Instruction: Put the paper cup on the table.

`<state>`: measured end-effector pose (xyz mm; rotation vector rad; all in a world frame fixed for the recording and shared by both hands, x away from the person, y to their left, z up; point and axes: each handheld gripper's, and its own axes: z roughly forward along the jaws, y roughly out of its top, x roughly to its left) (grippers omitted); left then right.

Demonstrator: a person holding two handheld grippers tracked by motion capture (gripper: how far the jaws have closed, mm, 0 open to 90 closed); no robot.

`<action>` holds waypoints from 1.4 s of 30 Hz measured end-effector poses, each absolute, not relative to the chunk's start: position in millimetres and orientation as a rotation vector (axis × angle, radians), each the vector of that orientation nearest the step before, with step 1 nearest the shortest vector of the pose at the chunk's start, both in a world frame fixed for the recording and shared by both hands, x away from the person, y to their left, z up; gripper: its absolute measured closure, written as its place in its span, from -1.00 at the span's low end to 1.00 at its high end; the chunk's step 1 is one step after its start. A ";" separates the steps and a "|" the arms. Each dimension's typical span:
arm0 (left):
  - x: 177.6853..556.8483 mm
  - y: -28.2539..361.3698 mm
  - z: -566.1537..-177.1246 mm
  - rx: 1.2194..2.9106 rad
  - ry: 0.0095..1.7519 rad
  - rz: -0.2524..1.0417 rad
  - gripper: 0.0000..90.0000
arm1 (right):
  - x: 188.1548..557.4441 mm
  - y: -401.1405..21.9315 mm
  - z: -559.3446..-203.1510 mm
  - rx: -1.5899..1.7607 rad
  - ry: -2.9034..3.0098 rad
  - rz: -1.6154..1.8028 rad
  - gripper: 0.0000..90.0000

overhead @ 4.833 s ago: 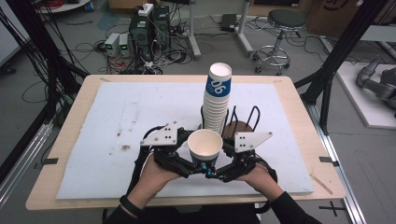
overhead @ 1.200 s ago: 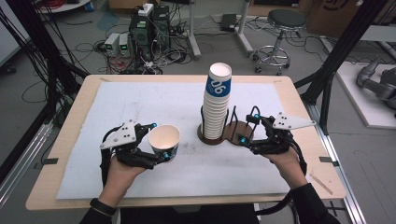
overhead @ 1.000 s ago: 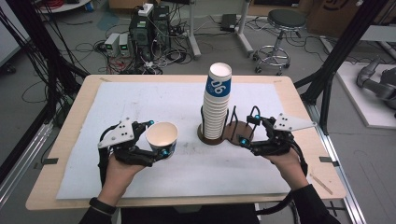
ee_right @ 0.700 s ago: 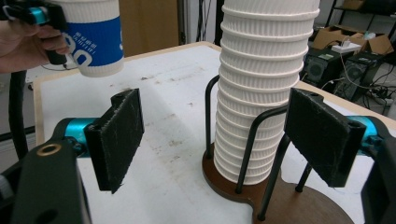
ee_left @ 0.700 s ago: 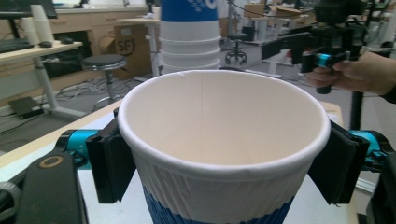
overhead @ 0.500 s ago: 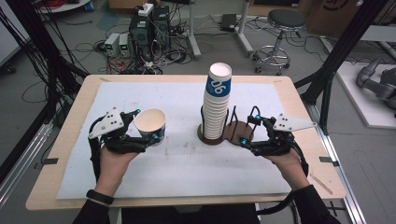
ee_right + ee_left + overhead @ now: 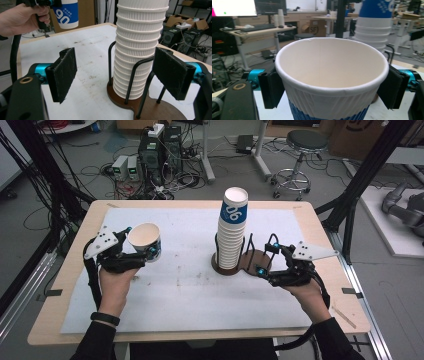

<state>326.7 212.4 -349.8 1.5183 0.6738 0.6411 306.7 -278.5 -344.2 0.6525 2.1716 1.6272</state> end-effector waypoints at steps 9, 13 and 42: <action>339.5 223.0 -358.7 1.492 0.750 0.705 -0.55 | 306.7 -278.5 -344.1 0.656 2.171 1.632 -0.55; 344.3 228.0 -363.6 1.488 0.777 0.731 -0.55 | 307.2 -279.7 -343.8 0.662 2.167 1.638 -0.55; 370.8 232.2 -411.3 1.498 0.922 0.754 -0.52 | 307.0 -279.6 -343.3 0.658 2.160 1.636 -0.55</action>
